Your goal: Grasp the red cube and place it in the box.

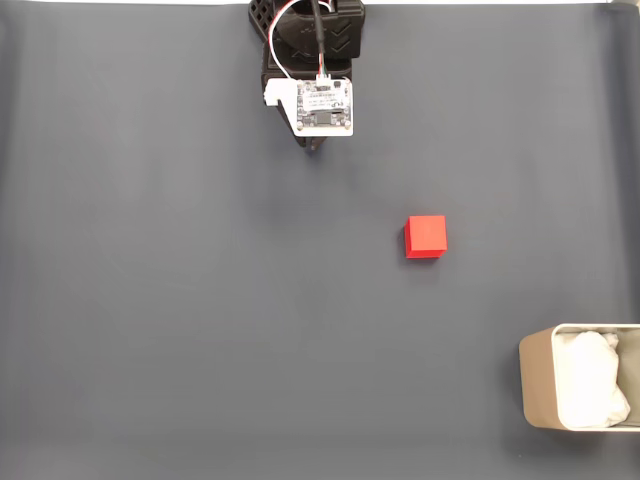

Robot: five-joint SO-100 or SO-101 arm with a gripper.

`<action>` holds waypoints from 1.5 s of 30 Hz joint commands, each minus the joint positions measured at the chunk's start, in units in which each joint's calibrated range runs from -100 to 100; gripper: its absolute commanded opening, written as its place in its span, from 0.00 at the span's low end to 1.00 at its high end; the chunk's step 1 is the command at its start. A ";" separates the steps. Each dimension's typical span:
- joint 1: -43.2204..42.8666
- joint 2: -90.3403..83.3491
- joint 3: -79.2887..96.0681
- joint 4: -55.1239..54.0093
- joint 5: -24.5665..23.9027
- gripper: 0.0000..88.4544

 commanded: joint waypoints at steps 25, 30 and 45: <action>0.67 0.00 0.54 1.20 -0.15 0.00; 0.67 0.00 0.54 1.20 -0.24 0.00; 0.67 0.00 0.54 0.13 -0.34 0.00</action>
